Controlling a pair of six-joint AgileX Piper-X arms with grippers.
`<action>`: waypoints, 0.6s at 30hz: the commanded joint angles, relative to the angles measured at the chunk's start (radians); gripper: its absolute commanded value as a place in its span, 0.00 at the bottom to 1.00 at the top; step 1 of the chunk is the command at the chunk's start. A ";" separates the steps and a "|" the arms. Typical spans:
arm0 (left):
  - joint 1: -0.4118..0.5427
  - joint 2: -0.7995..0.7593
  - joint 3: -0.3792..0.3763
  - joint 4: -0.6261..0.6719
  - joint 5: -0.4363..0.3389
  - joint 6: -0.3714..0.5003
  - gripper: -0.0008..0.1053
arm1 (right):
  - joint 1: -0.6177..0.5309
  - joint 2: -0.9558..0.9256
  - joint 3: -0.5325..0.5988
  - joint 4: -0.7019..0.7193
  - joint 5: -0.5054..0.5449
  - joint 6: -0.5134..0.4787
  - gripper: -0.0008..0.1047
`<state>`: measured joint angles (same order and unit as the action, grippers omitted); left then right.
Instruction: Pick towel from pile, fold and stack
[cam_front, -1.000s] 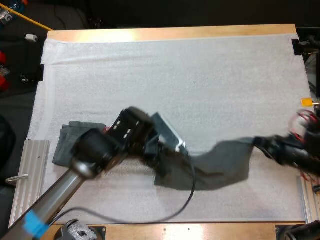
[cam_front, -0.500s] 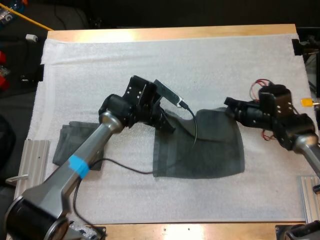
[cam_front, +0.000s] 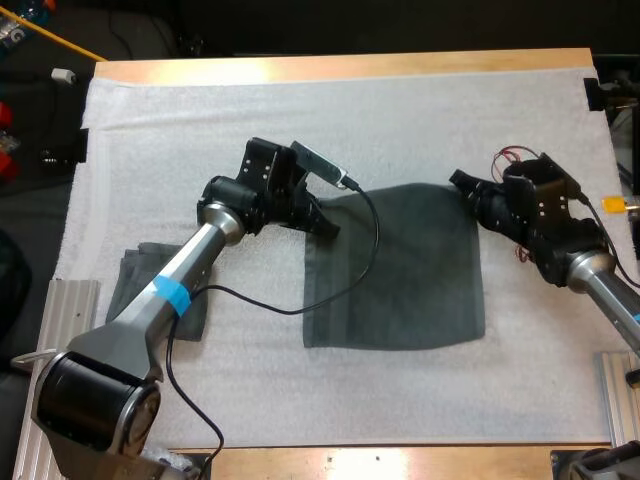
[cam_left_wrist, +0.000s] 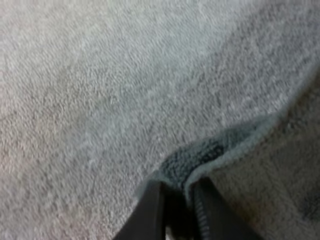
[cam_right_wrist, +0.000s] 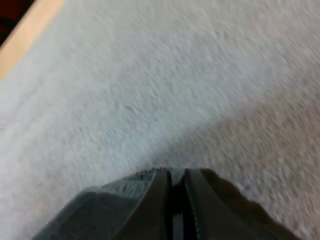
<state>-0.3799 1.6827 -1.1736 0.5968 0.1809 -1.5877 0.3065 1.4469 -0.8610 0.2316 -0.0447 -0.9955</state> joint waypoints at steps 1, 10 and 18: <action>0.003 -0.001 0.001 -0.023 0.004 0.002 0.01 | 0.000 0.000 -0.005 -0.039 0.015 -0.002 0.01; 0.003 0.000 0.001 -0.073 0.004 -0.001 0.12 | 0.000 0.000 -0.005 -0.136 0.070 0.079 0.32; 0.003 -0.018 -0.035 0.027 0.004 -0.005 0.67 | 0.000 -0.021 -0.005 -0.346 -0.006 0.055 0.70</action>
<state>-0.3799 1.6833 -1.1986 0.6119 0.1851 -1.5877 0.3065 1.4384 -0.8610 -0.0944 -0.0321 -0.9236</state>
